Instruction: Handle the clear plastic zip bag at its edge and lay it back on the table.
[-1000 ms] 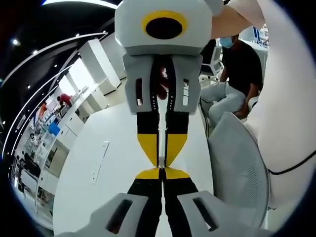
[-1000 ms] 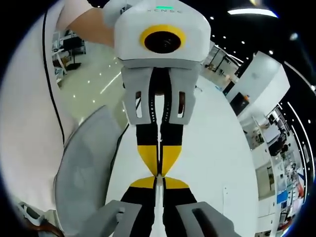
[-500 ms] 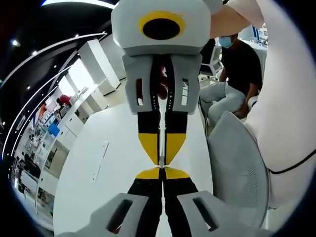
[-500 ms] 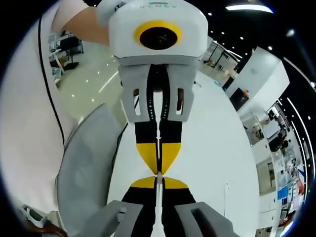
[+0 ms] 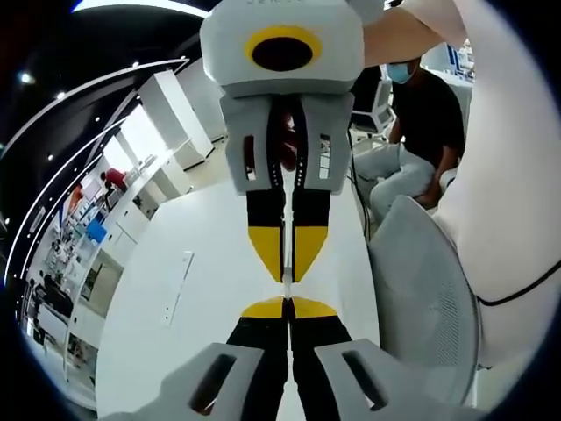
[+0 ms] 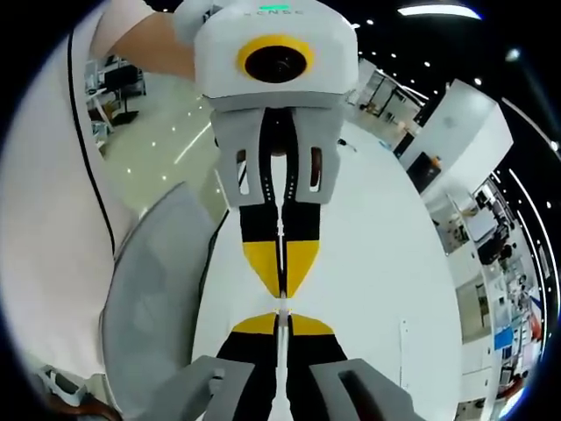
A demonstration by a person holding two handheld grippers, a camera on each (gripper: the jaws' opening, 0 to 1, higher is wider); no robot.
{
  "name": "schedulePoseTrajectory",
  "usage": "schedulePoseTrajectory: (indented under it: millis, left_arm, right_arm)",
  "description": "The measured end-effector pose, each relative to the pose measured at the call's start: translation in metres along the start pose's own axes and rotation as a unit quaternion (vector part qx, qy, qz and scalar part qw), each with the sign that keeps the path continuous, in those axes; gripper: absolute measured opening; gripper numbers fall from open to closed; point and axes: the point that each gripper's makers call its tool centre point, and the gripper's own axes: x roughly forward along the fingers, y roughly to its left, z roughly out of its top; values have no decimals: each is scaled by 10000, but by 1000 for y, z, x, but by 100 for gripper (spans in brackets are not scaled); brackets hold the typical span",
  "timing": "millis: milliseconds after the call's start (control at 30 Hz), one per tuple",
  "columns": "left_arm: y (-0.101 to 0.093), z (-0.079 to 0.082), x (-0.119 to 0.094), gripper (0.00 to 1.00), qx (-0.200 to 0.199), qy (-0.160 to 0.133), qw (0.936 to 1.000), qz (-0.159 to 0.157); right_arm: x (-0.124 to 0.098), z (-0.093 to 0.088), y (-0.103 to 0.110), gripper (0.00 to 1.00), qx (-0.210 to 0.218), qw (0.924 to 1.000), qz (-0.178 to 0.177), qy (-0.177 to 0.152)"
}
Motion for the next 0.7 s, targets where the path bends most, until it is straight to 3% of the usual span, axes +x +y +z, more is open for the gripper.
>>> schedulePoseTrajectory:
  millis: [700]
  left_arm:
    - [2, -3, -3, 0, 36, -21, 10000, 27]
  right_arm:
    - [-7, -14, -1, 0, 133, 9999, -50, 46]
